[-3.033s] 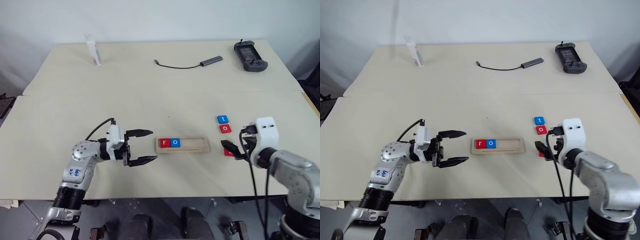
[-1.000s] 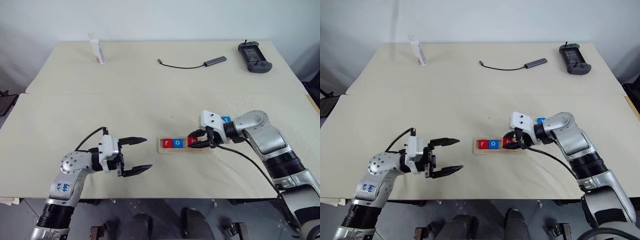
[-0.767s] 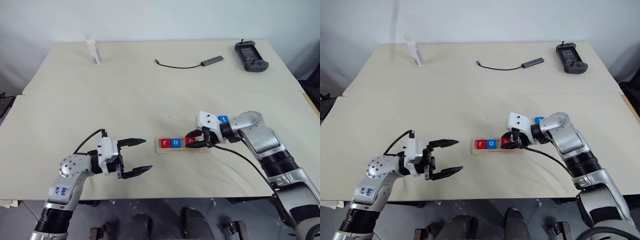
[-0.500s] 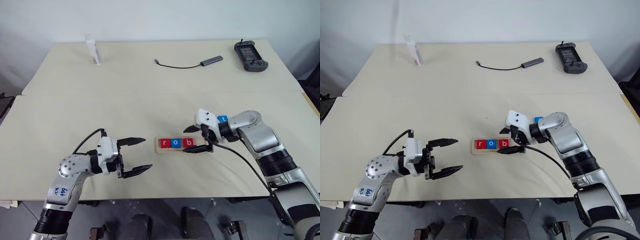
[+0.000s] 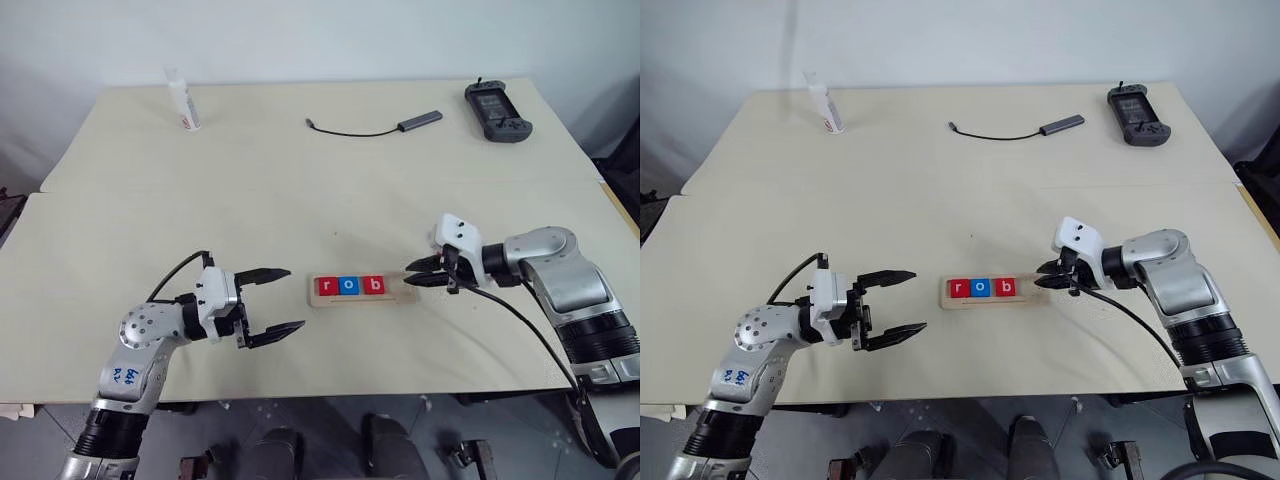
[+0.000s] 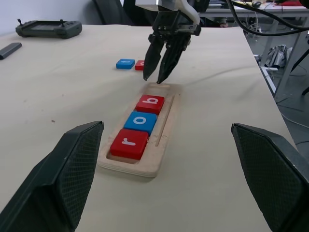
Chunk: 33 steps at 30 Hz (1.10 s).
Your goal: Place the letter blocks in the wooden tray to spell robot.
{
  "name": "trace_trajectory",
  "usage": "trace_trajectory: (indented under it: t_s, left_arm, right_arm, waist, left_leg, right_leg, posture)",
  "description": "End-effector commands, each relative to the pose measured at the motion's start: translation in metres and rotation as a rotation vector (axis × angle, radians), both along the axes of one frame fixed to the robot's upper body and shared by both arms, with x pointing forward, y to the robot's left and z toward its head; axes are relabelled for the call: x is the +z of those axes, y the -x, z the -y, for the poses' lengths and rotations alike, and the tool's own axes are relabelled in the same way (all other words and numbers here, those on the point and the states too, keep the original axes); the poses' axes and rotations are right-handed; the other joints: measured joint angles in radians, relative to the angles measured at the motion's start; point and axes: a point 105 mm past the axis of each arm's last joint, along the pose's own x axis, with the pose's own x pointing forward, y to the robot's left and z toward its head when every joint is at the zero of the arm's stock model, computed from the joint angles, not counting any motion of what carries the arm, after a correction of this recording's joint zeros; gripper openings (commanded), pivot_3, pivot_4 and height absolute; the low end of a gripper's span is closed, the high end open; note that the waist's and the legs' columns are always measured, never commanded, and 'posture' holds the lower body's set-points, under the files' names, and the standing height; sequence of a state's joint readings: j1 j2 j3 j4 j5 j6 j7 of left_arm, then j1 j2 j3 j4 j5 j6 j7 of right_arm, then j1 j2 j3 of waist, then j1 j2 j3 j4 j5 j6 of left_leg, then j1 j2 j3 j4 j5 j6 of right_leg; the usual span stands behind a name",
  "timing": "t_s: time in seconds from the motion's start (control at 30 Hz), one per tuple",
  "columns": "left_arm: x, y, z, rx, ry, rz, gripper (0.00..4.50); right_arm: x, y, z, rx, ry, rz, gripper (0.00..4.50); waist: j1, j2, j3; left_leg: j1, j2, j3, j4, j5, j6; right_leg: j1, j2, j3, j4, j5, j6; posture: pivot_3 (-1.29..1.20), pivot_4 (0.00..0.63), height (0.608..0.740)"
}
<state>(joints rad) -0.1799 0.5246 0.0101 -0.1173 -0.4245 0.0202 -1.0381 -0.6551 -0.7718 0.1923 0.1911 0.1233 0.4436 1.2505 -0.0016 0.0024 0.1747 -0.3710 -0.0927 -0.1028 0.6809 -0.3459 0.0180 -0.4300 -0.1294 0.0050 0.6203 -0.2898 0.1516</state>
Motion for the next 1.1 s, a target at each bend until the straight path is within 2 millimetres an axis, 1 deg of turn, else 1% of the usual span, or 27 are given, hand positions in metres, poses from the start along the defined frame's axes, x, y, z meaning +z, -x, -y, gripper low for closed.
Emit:
trace_trajectory:
  t_s: [0.03,0.17,0.3,0.37,0.7,0.9,1.03,1.1]
  left_arm:
    - [0.005,0.000,-0.001,0.002,-0.006,0.031,4.50]
    - [0.006,0.001,-0.001,0.003,-0.004,0.035,4.50]
    - [0.004,0.004,-0.002,0.018,-0.004,0.032,4.50]
    - [0.004,0.004,-0.003,0.024,-0.004,0.032,4.50]
    - [0.006,0.003,-0.002,0.030,-0.003,0.040,4.50]
    - [0.006,0.003,0.000,0.028,-0.001,0.039,4.50]
    - [0.005,0.002,-0.001,0.031,0.012,0.022,4.50]
    - [0.004,0.001,-0.001,0.031,0.010,0.017,4.50]
  right_arm:
    - [0.002,-0.002,-0.005,0.001,0.011,0.028,0.01]
    - [-0.002,-0.002,-0.014,0.014,0.017,0.011,0.01]
    - [-0.010,0.004,-0.027,0.063,0.011,-0.026,0.01]
    - [-0.012,0.003,-0.030,0.068,0.012,-0.027,0.01]
    - [-0.007,0.005,-0.058,0.122,-0.023,-0.022,0.01]
    - [-0.007,0.006,-0.059,0.119,-0.029,-0.018,0.01]
    - [0.006,0.008,-0.055,0.088,-0.068,0.011,0.01]
    - [0.019,0.009,-0.046,0.054,-0.103,0.041,0.01]
  waist:
    - [0.001,0.000,0.000]
    - [-0.001,0.000,0.000]
    - [-0.001,0.000,0.000]
    - [-0.001,0.000,0.000]
    - [-0.001,0.000,0.000]
    - [0.000,0.000,0.000]
    - [0.000,0.000,0.000]
    - [0.001,0.000,0.000]
  left_leg:
    - [0.000,0.000,0.000,0.000,0.000,0.000]
    - [0.000,0.000,0.000,0.000,0.000,0.000]
    - [0.000,0.000,0.000,0.000,0.000,0.000]
    - [0.000,0.000,0.000,0.000,0.000,0.000]
    - [0.000,0.000,0.000,0.000,0.000,0.000]
    - [0.000,0.000,0.000,0.000,0.000,0.000]
    - [0.000,0.000,0.000,0.000,0.000,0.000]
    - [0.000,0.000,0.000,0.000,0.000,0.000]
  right_leg:
    - [0.000,0.000,0.000,0.000,0.000,0.000]
    - [0.000,0.000,0.000,0.000,0.000,0.000]
    - [0.000,0.000,0.000,0.000,0.000,0.000]
    - [0.000,0.000,0.000,0.000,0.000,0.000]
    - [0.000,0.000,0.000,0.000,0.000,0.000]
    - [0.000,0.000,0.000,0.000,0.000,0.000]
    - [0.000,0.000,0.000,0.000,0.000,0.000]
    - [0.000,0.000,0.000,0.000,0.000,0.000]
  posture:
    - [0.00,0.150,0.740]
    - [0.00,0.150,0.740]
    - [0.00,0.150,0.740]
    - [0.00,0.150,0.740]
    - [0.00,0.150,0.740]
    - [0.00,0.150,0.740]
    - [0.00,0.150,0.740]
    - [0.00,0.150,0.740]
